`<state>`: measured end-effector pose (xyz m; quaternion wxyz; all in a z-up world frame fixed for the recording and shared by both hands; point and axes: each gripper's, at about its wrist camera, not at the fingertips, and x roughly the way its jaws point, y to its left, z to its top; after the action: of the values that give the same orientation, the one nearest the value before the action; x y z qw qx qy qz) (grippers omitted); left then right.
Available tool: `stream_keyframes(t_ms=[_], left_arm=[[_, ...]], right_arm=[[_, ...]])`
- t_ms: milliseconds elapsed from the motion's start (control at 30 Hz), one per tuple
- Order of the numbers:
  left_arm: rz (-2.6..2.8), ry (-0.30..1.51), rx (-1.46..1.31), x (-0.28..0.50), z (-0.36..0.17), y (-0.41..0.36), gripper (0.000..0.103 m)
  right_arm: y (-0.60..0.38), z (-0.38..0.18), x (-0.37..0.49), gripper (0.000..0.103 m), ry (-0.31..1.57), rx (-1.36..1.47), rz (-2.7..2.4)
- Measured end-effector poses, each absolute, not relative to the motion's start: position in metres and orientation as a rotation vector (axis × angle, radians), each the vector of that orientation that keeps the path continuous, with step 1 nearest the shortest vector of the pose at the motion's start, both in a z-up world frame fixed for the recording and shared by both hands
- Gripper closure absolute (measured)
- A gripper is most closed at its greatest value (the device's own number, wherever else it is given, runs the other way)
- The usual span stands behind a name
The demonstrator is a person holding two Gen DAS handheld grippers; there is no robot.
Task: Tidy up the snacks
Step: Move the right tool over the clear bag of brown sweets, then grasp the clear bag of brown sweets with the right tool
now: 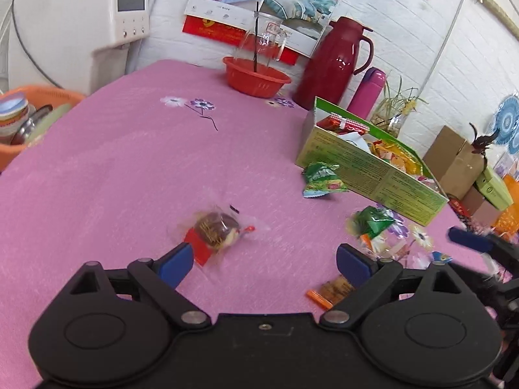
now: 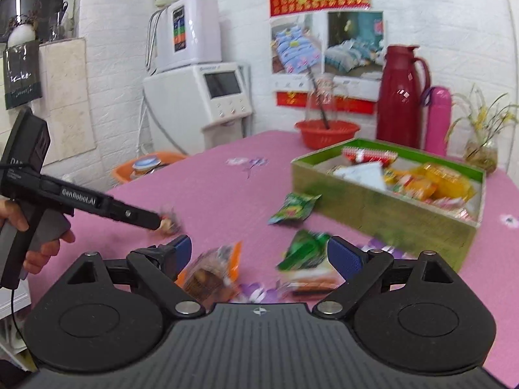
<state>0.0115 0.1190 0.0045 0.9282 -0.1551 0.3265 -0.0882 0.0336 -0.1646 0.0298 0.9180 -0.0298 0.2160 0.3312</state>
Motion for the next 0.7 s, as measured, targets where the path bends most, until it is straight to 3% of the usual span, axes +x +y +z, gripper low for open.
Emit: stream_keyframes(t_ms=[300, 633, 700], left_arm=[[-0.431, 0.685, -0.435, 0.01, -0.008, 0.09, 0.0], [-0.549, 0.75, -0.381, 0.039, -0.017, 0.068, 0.002], [-0.559, 0.752, -0.378, 0.041, -0.018, 0.068, 0.006]], right_arm=[[-0.138, 0.012, 0.041, 0.0, 0.558, -0.123, 0.772], [-0.124, -0.002, 0.047, 0.0, 0.668, -0.099, 0.822], [-0.122, -0.004, 0.05, 0.0, 0.687, -0.08, 0.827]])
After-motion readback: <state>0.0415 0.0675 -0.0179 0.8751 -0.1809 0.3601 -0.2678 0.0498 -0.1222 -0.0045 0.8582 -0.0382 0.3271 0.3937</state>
